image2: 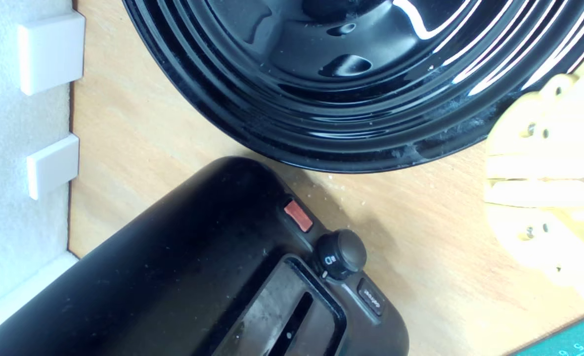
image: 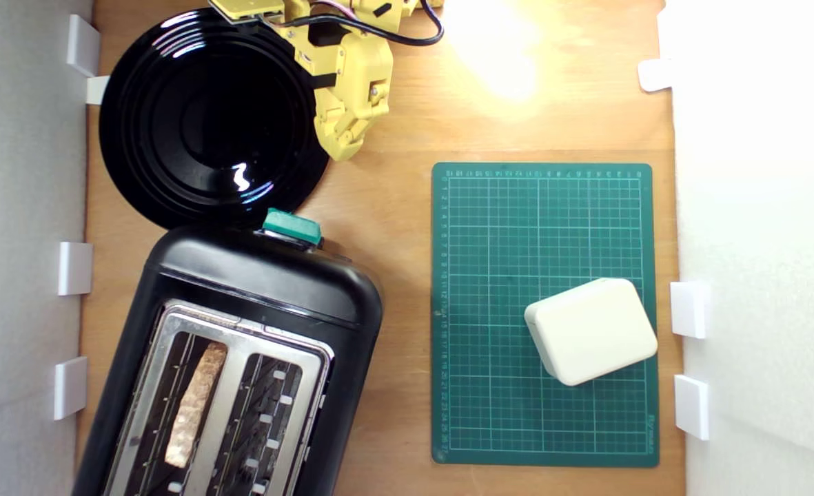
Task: Start toaster
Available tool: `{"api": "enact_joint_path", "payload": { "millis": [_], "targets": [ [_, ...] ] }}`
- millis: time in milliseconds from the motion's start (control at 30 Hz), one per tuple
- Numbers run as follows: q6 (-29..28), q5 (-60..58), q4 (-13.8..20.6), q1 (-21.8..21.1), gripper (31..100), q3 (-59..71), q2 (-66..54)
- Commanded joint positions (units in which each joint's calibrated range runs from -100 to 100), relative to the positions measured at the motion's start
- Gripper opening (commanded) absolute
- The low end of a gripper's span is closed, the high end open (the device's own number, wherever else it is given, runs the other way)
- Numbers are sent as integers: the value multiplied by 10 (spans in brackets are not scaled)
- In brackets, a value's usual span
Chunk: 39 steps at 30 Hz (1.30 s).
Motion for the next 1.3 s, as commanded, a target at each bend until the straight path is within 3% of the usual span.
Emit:
{"api": "enact_joint_path", "payload": {
  "millis": [0, 833, 933, 1267],
  "targets": [
    [-2, 8, 6, -4, 314, 3, -7],
    [2, 8, 8, 5, 314, 3, -6],
    [23, 8, 34, 5, 314, -2, -3],
    [77, 8, 47, 5, 313, -97, 47]
  ]
}}
